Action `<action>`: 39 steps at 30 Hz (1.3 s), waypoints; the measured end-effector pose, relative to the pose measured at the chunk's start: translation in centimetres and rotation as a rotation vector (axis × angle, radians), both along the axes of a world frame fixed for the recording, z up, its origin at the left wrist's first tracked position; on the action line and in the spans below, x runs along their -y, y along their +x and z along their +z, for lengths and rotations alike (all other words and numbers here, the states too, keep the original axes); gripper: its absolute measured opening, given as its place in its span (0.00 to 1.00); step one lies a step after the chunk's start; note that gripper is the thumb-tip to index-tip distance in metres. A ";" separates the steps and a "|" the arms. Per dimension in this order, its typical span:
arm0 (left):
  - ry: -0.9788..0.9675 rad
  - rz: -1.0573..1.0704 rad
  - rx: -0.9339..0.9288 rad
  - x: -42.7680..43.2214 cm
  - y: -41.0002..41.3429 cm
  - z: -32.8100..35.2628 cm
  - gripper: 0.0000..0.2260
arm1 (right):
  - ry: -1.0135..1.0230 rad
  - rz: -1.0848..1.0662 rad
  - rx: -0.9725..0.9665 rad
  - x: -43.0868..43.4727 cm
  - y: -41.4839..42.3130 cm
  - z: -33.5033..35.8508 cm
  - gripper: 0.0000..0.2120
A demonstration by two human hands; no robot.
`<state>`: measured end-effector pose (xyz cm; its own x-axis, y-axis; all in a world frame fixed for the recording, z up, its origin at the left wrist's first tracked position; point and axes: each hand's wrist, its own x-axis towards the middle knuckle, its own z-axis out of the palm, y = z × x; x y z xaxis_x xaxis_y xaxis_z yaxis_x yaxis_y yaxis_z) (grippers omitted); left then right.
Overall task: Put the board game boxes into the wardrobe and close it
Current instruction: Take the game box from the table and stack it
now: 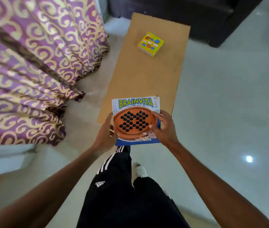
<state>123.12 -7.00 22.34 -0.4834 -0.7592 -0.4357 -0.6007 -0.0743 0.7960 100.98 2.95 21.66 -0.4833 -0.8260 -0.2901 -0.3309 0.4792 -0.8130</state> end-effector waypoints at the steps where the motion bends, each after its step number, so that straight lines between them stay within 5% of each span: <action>1: -0.011 0.020 -0.031 -1.8 0.9 1.2 0.32 | 0.002 0.042 -0.008 -0.6 0.4 0.8 0.27; 6: 0.015 0.286 -0.111 -12.9 7.3 6.0 0.34 | -0.044 0.322 -0.016 -4.5 5.1 4.6 0.27; 19: -0.064 1.017 0.063 -36.6 28.8 6.4 0.44 | -0.099 1.049 0.001 -12.2 29.8 7.2 0.28; 39: -0.181 1.951 0.116 -78.6 55.6 7.7 0.41 | -0.284 2.025 -0.023 -42.7 76.4 7.7 0.26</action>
